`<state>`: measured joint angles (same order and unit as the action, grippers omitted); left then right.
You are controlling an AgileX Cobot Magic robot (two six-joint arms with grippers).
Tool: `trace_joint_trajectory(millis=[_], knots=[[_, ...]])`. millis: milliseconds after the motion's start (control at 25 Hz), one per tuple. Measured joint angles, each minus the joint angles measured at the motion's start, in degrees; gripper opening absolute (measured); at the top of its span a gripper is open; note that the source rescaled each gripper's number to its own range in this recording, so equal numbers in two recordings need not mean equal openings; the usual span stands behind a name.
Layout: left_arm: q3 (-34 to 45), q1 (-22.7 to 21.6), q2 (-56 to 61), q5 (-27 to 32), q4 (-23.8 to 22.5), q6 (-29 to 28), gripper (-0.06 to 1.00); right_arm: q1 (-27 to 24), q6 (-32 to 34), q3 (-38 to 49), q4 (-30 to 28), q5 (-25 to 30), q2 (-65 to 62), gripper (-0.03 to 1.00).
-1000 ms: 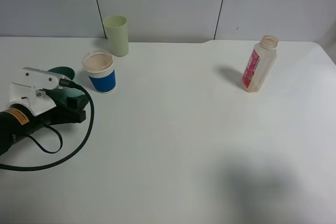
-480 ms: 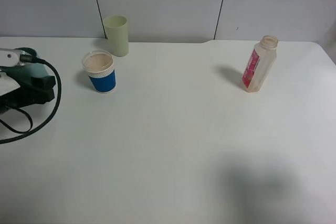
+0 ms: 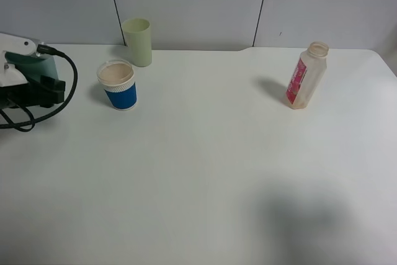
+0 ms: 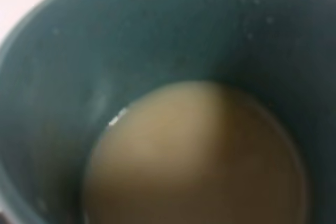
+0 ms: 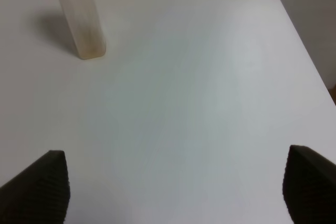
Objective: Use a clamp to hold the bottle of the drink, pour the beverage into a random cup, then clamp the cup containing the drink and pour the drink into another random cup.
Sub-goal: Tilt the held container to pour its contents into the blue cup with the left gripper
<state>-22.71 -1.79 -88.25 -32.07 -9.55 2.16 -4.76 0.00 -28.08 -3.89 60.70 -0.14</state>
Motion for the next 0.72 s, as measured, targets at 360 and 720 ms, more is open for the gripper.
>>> trace_joint_trajectory(millis=[360, 720], knots=[[-5.5, 0.0, -0.1, 4.6, -5.6, 0.1, 0.00, 0.0, 0.0, 0.0, 0.0, 0.0, 0.0, 0.67], [-6.5, 0.0, -0.1, 5.0, -1.0, 9.0, 0.00, 0.0, 0.0, 0.0, 0.0, 0.0, 0.0, 0.67]])
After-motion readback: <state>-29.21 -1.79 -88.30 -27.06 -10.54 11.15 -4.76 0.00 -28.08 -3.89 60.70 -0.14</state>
